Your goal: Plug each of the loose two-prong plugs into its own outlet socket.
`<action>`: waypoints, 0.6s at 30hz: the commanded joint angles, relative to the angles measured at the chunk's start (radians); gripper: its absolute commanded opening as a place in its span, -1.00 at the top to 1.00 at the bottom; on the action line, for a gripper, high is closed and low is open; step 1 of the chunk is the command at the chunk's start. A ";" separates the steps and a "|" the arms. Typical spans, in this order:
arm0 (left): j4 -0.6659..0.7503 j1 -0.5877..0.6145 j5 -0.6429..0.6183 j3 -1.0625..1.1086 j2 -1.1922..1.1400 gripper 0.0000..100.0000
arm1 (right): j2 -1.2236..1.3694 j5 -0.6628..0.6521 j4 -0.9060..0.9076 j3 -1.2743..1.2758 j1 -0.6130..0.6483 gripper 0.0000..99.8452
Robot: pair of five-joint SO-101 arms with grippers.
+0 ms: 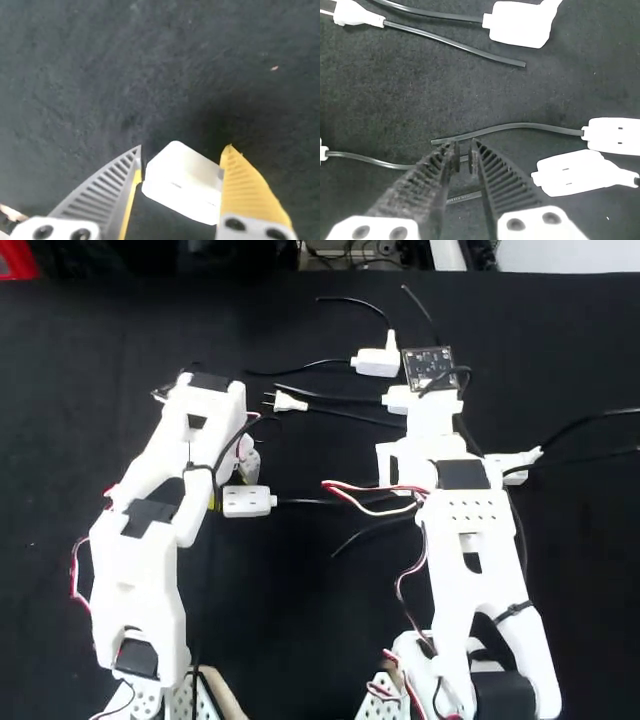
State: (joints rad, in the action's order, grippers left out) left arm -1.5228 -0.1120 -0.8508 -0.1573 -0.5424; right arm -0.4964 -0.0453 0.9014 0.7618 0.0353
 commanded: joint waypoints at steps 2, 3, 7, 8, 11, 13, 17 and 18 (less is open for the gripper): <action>-0.026 0.018 0.106 -0.024 -0.051 0.50 | 0.001 0.002 -0.017 -0.007 -0.015 0.90; -0.029 0.016 0.130 -0.024 -0.063 0.51 | 0.001 0.002 -0.017 -0.007 -0.015 0.90; -0.029 -0.005 0.238 -0.024 -0.095 0.51 | 0.001 0.003 -0.017 -0.007 -0.015 0.90; -0.031 -0.007 0.242 -0.022 -0.103 0.52 | 0.001 0.003 -0.017 -0.007 -0.015 0.90; -0.031 0.001 0.247 -0.022 -0.109 0.72 | 0.001 0.005 -0.017 -0.005 -0.015 0.90; -0.031 0.007 0.282 -0.022 -0.109 0.89 | 0.001 0.005 -0.017 -0.005 -0.015 0.90; -0.034 0.015 0.428 -0.021 -0.104 0.92 | 0.001 0.005 -0.017 -0.005 -0.015 0.90; -0.046 0.025 0.453 -0.024 -0.104 0.93 | 0.001 0.005 -0.017 -0.005 -0.015 0.90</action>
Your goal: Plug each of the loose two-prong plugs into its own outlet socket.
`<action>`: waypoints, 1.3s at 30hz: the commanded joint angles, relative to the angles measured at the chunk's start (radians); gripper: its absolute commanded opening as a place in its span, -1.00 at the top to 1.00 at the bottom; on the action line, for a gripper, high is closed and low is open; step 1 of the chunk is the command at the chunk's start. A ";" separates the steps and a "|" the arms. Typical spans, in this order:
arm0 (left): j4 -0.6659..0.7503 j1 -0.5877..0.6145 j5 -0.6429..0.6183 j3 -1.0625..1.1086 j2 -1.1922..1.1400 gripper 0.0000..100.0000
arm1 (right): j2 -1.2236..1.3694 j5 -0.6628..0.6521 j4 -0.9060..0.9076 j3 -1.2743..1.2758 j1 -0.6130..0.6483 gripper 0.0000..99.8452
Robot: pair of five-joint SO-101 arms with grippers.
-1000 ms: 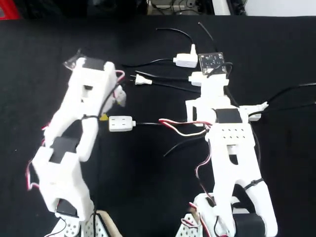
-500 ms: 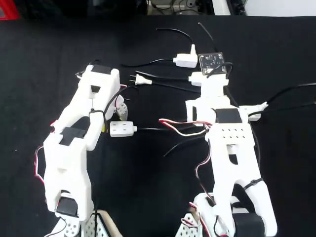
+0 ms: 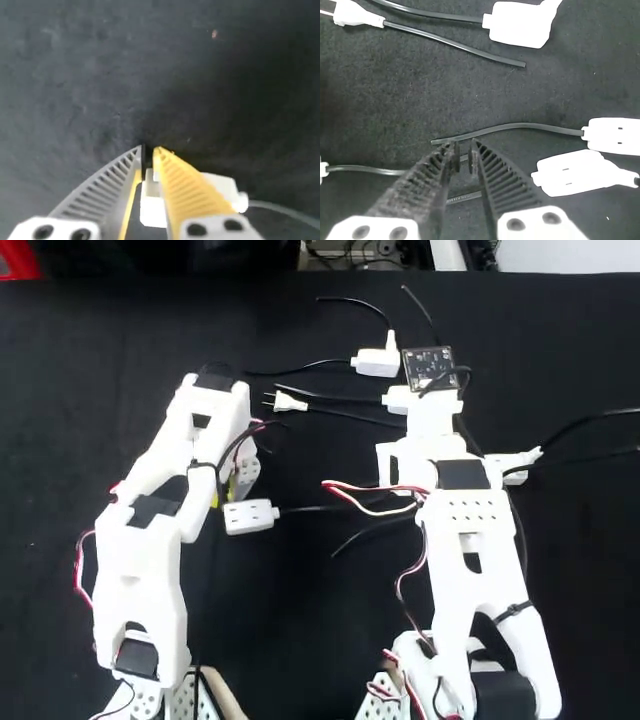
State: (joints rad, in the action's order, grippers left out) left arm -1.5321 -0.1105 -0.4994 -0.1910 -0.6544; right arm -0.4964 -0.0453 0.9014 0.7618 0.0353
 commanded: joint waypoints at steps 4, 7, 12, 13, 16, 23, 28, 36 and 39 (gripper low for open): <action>-0.103 0.082 0.273 -0.053 0.006 0.94 | 0.001 0.005 -0.017 -0.005 -0.015 0.90; -0.175 0.151 0.405 -0.128 0.008 0.94 | 0.001 0.005 -0.017 -0.005 -0.015 0.90; -0.230 0.229 0.419 -0.147 0.043 0.94 | 0.001 0.000 -0.017 -0.005 -0.015 0.90; -0.229 0.232 0.425 -0.116 0.068 0.92 | 0.001 0.000 -0.017 -0.005 -0.015 0.90; -0.229 0.232 0.460 -0.022 0.181 0.72 | 0.001 -0.002 -0.017 -0.005 -0.015 0.90; -0.207 0.168 0.646 0.252 0.660 0.54 | 0.001 -0.002 -0.017 -0.008 -0.017 0.90; -0.034 0.001 0.608 0.545 0.901 0.42 | 0.001 -0.002 -0.017 -0.008 -0.017 0.90; 0.328 -0.094 0.410 0.794 0.948 -0.11 | -0.004 -0.002 -0.017 -0.007 -0.017 0.90; 0.414 -0.044 0.284 0.805 0.945 -0.09 | -0.005 -0.002 -0.017 -0.007 -0.017 0.90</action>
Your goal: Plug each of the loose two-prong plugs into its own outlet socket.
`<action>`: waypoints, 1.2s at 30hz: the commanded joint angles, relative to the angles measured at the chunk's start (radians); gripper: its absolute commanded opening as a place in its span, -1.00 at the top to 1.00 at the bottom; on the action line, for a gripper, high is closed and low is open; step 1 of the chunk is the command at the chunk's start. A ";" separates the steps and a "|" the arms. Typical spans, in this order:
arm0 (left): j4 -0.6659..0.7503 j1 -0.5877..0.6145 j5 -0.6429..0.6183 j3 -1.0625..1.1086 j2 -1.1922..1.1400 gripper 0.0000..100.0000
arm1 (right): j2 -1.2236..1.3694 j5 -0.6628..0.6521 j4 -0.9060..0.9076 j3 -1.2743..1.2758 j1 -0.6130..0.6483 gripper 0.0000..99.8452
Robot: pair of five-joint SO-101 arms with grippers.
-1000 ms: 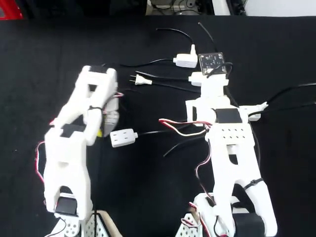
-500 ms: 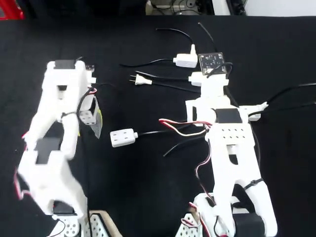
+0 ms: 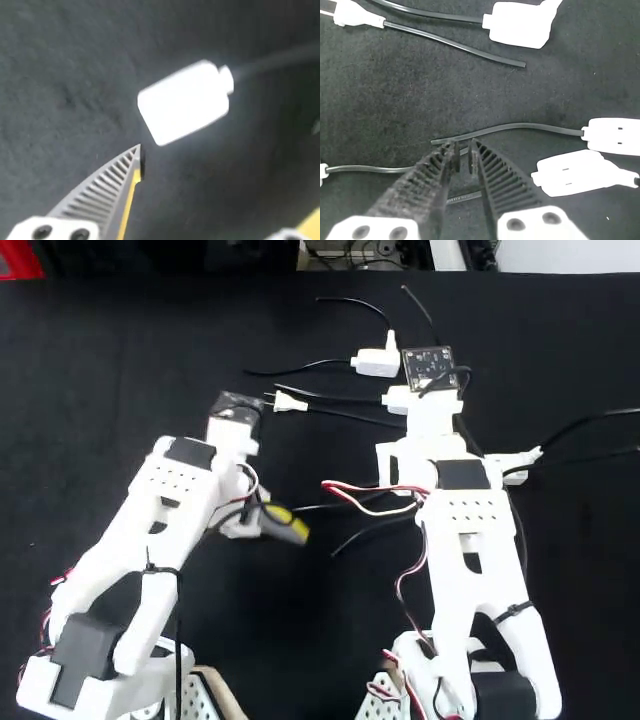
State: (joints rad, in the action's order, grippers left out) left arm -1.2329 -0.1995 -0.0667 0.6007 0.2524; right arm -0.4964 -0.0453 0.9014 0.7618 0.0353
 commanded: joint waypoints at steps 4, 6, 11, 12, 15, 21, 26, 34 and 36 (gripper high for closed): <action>0.215 0.030 -0.201 0.031 -0.043 -0.03 | -0.005 -0.003 -0.017 -0.007 -0.017 0.90; 0.226 0.002 -0.203 0.015 -0.140 -0.01 | -0.005 -0.003 -0.017 -0.007 -0.017 0.90; 0.106 0.039 -0.198 -0.182 -0.402 0.01 | -0.005 -0.003 -0.017 -0.007 -0.017 0.90; 0.060 0.056 -0.195 -0.231 -0.443 0.01 | -0.005 -0.003 -0.017 -0.007 -0.017 0.90; -0.018 0.084 -0.192 -0.325 -0.543 0.02 | -0.005 -0.003 -0.017 -0.005 -0.017 0.90; -0.104 0.077 -0.166 -0.415 -0.614 0.41 | -0.005 -0.003 -0.017 -0.005 -0.018 0.90; -0.133 0.077 -0.166 -0.421 -0.617 0.70 | -0.005 -0.003 -0.017 -0.005 -0.018 0.90; -0.150 0.088 -0.144 -0.424 -0.608 0.71 | -0.005 -0.003 -0.017 -0.005 -0.018 0.90; -0.190 0.091 -0.075 -0.446 -0.608 0.71 | -0.005 -0.003 -0.017 -0.005 -0.018 0.90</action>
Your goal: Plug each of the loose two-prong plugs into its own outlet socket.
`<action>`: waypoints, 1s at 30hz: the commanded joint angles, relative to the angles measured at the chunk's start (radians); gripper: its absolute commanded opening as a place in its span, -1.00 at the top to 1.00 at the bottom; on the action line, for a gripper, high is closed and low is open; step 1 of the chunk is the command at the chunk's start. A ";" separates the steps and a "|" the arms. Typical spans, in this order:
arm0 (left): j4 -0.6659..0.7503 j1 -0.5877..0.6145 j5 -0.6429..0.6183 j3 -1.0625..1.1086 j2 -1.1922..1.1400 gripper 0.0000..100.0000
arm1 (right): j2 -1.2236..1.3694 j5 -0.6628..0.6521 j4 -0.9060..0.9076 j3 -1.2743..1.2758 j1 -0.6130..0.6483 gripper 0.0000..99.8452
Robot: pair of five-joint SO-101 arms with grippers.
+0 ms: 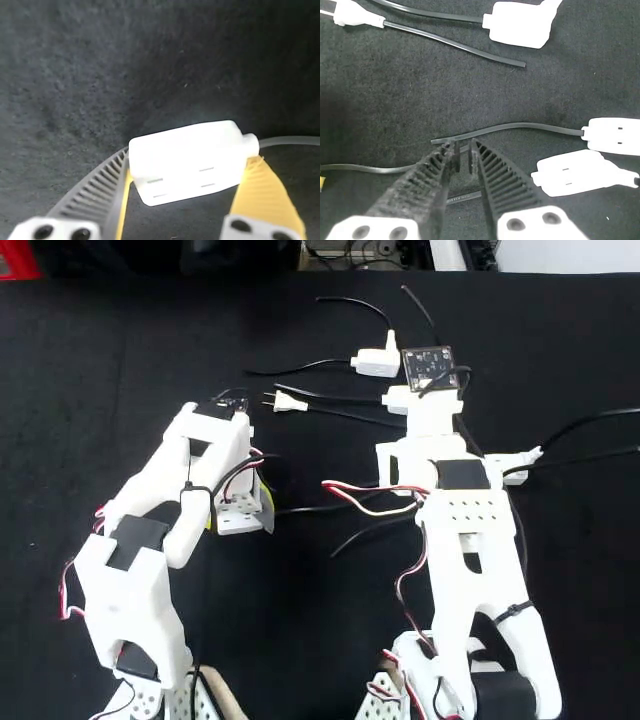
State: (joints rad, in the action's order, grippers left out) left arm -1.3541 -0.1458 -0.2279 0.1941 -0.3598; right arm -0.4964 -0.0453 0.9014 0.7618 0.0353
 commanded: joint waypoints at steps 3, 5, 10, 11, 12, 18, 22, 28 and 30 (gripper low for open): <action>-0.137 0.064 0.222 -0.094 0.002 0.71 | -0.005 -0.003 -0.017 -0.005 -0.018 0.90; -0.166 0.116 0.302 -0.122 -0.002 0.71 | -0.005 -0.003 -0.017 -0.005 -0.018 0.90; -0.187 0.289 0.514 -0.176 0.005 0.71 | -0.005 -0.003 -0.017 -0.005 -0.018 0.90; -0.190 0.315 0.568 -0.186 0.005 0.71 | -0.005 -0.003 -0.017 -0.005 -0.018 0.90; -0.195 0.337 0.632 -0.203 0.005 0.71 | -0.005 -0.003 -0.017 -0.005 -0.018 0.90; -0.203 0.367 0.996 -0.254 0.005 0.71 | -0.005 -0.003 -0.017 -0.005 -0.018 0.90; -0.196 0.338 1.261 -0.251 0.005 0.72 | -0.005 -0.003 -0.017 -0.005 -0.018 0.90; -0.175 0.240 1.355 -0.260 0.005 0.67 | -0.005 -0.003 -0.017 -0.005 -0.018 0.90; -0.175 0.203 1.313 -0.289 0.005 0.55 | -0.004 -0.003 -0.028 -0.005 -0.018 0.90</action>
State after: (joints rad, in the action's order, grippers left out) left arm -1.5382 0.1381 1.1147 -0.0161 -0.3721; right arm -0.4964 -0.0453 0.8999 0.7618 0.0353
